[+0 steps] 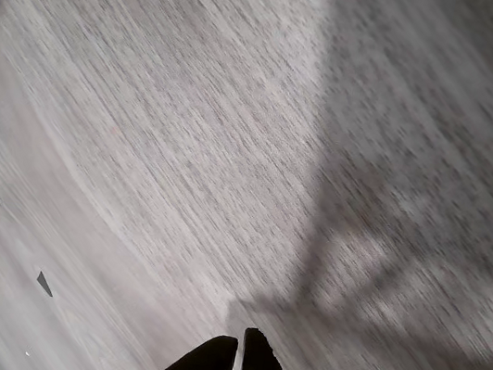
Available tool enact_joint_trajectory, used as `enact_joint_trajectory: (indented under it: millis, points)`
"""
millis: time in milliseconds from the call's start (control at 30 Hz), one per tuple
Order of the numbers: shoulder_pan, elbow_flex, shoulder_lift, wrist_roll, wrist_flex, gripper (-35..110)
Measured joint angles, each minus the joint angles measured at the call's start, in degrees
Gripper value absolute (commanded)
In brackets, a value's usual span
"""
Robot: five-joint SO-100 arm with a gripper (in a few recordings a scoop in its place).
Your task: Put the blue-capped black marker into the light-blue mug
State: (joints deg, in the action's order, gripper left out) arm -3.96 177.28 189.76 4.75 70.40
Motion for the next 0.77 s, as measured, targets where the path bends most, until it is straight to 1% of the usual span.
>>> enact_joint_trajectory:
  millis: [433,533,767]
  points:
    - [0.0,0.0,0.0,0.0,0.0,0]
    - [2.64,0.0,0.0,0.0,0.0,0]
    - [4.22,0.0,0.09,0.0,0.0,0]
